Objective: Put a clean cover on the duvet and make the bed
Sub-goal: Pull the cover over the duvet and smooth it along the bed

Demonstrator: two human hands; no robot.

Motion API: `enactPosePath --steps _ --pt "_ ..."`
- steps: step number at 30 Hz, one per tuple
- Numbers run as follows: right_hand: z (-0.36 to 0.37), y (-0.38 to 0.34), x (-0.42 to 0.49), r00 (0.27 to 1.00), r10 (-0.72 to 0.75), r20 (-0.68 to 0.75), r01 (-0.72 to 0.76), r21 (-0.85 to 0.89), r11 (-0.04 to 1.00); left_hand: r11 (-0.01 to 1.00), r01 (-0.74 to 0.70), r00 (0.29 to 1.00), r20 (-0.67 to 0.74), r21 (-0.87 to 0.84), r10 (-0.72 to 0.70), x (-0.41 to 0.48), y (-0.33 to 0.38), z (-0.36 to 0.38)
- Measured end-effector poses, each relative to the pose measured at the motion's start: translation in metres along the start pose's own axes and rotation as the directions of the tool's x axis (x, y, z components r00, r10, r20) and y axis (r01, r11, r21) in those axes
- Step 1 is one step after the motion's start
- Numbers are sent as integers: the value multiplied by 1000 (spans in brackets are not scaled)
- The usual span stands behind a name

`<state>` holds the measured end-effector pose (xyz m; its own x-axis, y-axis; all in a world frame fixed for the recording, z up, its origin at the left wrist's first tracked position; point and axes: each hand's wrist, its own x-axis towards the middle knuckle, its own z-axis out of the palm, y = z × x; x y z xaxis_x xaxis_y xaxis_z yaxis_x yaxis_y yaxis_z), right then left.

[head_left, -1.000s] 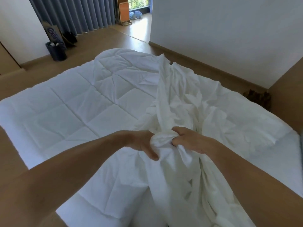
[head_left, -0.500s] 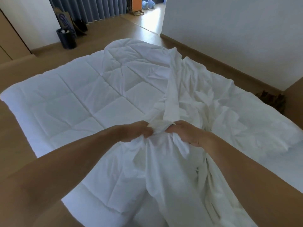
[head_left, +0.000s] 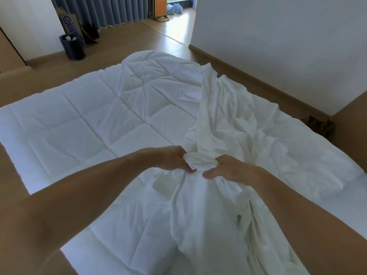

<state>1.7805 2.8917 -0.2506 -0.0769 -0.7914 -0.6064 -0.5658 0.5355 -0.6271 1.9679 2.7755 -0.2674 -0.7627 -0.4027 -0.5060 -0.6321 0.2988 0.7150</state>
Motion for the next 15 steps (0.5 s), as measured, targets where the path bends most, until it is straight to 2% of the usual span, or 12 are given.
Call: enactPosePath --steps 2,3,5,8,9,11,13,15 --pt "-5 -6 0 999 -33 24 29 143 989 964 8 993 118 -264 24 -6 -1 3" --pt "-5 -9 0 998 -46 46 36 192 981 939 11 987 153 -345 45 -8 -3 2" --pt "-6 -14 -1 996 -61 69 43 238 970 913 8 984 168 -408 66 -11 -2 -1" --pt "-7 -14 -3 998 -49 49 38 217 975 894 15 986 153 -448 60 -10 1 -4" --pt "-7 -13 -4 998 -50 22 44 219 975 907 10 986 156 -422 62 -10 3 -5" --pt "-9 -8 -8 998 -66 -24 70 237 969 972 -50 982 165 -231 90 -6 8 -6" --pt "-14 -4 -13 997 -59 54 45 231 972 991 -121 991 57 52 118 -3 13 -6" --pt "-16 1 -17 988 -8 155 -11 121 993 972 -89 990 -91 217 111 -1 12 -8"
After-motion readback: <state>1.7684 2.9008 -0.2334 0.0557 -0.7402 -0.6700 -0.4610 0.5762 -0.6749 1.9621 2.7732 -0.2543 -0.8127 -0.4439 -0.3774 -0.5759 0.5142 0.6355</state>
